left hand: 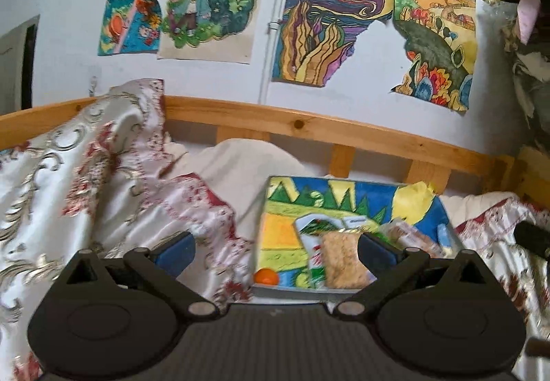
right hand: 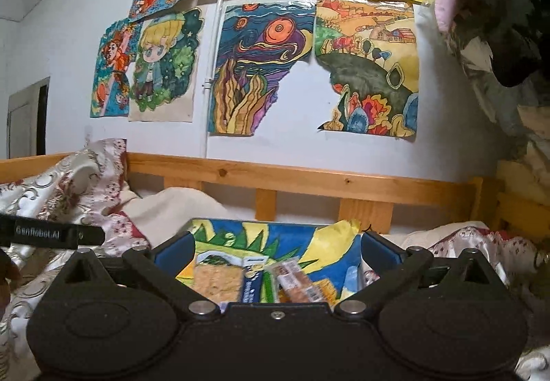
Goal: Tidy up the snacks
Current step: 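Open both tools and lift them back from the tray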
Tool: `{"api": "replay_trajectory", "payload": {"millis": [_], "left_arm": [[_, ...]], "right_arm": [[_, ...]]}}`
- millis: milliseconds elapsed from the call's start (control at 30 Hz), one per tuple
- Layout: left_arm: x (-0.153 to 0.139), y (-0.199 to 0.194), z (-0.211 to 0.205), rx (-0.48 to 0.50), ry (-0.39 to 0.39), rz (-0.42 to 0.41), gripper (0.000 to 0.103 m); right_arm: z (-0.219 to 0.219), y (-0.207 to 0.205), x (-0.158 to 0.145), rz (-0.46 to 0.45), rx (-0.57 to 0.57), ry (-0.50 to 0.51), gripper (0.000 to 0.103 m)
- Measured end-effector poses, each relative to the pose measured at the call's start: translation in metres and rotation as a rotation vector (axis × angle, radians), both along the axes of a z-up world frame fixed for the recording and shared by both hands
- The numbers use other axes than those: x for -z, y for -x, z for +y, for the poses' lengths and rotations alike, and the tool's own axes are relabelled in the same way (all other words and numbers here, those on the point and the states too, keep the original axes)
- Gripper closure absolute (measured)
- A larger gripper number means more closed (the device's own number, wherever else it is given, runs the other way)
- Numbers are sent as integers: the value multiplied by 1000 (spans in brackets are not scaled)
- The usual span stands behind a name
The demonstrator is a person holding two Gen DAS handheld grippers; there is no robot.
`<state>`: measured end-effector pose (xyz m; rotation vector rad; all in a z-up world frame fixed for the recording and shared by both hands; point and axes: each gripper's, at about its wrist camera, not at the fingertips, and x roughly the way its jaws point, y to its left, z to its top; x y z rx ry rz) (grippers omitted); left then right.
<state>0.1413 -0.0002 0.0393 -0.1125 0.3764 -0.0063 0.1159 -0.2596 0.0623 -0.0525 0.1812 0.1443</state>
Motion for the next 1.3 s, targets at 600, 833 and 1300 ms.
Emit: {"api": "replay_trajectory", "payload": {"millis": [600, 833, 1300], "left_arm": [[20, 50, 5, 4, -64, -10, 0], [28, 55, 5, 18, -66, 18, 0], [54, 56, -6, 64, -87, 139, 0]], "right_arm": [[17, 49, 29, 66, -19, 43, 1], [14, 54, 38, 108, -6, 39, 1], [21, 55, 54, 189, -23, 36, 1]]}}
